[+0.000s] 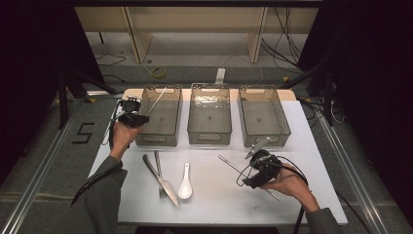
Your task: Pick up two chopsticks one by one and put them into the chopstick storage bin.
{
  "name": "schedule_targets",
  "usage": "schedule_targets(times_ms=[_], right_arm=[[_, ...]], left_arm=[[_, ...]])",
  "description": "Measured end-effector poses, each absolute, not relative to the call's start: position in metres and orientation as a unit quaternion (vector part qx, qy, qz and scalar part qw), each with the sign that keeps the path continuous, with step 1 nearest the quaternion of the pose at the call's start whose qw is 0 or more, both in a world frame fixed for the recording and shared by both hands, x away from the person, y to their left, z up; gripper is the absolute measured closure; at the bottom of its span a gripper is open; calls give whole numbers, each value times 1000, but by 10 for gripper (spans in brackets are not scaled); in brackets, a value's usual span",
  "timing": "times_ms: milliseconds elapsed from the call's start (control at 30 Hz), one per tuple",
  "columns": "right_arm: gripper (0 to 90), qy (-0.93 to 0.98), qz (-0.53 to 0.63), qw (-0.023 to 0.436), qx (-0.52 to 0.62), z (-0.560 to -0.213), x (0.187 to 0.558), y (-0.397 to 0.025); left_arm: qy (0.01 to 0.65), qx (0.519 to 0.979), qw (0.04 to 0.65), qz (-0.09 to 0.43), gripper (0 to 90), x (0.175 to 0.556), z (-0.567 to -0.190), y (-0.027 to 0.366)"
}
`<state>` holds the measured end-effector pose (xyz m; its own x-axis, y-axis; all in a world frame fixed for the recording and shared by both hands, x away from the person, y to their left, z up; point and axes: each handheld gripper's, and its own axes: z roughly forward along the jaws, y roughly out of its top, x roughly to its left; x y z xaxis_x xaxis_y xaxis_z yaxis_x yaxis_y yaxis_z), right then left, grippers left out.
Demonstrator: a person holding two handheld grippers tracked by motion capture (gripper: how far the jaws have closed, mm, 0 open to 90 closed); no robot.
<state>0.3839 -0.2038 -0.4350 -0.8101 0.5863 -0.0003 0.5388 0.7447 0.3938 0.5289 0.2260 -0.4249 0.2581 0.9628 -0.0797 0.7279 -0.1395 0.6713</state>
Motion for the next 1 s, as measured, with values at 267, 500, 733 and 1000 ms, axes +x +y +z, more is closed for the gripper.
schedule_targets(times_ms=[267, 500, 733, 1000], right_arm=[[327, 931, 191, 63, 304, -434, 384, -205], [394, 933, 174, 60, 311, -433, 389, -206], [466, 935, 139, 49, 321, -436, 396, -206], [540, 942, 119, 38, 313, -443, 402, -201]], left_arm=[[565, 728, 341, 187, 449, 513, -409, 222], [515, 744, 403, 140, 293, 469, -396, 211], [471, 749, 449, 127, 239, 434, -387, 203], [438, 752, 475, 129, 198, 415, -385, 190]])
